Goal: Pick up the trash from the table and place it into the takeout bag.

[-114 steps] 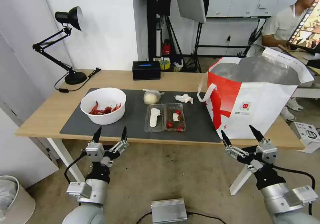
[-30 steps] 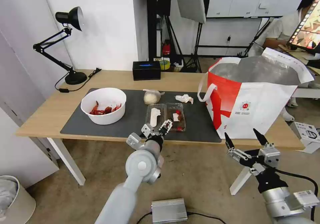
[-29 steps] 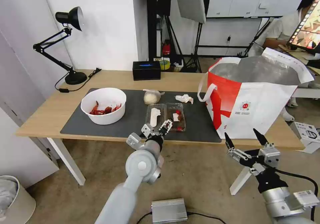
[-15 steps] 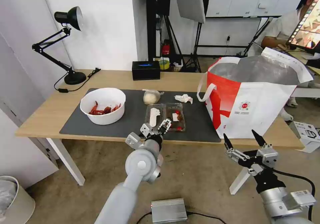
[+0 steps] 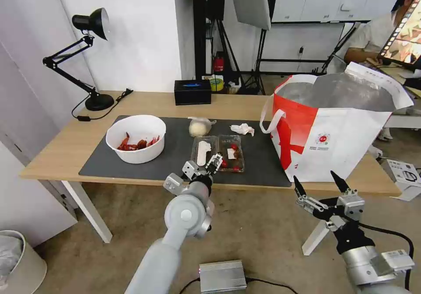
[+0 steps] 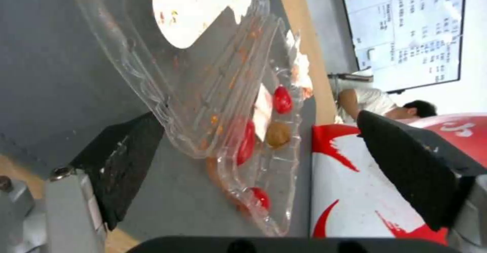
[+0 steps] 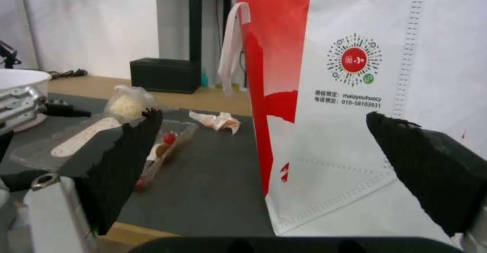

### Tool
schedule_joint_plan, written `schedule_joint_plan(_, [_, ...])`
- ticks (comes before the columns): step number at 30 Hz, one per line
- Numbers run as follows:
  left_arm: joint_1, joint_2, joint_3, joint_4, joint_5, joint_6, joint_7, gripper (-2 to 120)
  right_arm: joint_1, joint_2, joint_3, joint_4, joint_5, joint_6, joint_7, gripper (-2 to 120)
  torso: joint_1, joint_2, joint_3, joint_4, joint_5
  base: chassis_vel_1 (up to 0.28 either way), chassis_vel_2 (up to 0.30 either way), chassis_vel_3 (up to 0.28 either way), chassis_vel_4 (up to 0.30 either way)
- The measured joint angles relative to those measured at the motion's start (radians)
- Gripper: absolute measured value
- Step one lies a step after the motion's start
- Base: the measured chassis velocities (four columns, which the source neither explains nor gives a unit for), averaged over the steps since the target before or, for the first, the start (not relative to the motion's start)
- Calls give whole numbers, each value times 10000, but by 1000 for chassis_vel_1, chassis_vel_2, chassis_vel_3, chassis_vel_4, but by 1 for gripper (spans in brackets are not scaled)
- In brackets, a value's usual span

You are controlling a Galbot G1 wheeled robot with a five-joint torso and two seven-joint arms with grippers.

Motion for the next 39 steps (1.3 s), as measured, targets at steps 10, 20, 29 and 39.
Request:
schedule_joint_plan(10, [119, 133, -47, -275, 12, -11, 267, 100, 0, 57, -33, -7, -51, 13, -13, 100, 0, 0, 0, -1, 0, 0, 0, 0, 0])
schedule_joint_plan(20, [77, 395, -152, -500, 31, -32, 498, 100, -1, 209, -170, 4, -235, 20, -34, 100, 0, 0, -2, -1, -1, 0, 0, 0, 0])
schedule_joint_plan(29, [-4, 466, -146, -589, 68, -78, 1052, 100, -74, 299, -170, 82, -311, 36, -50, 100, 0, 1, -2, -1, -1, 0, 0, 0, 0])
schedule_joint_plan(39, [-83, 393, -51, -534, -179, -215, 1275, 100, -184, 349, -132, 177, -360, 47, -58, 100, 0, 1, -2, -1, 0, 0, 0, 0, 0])
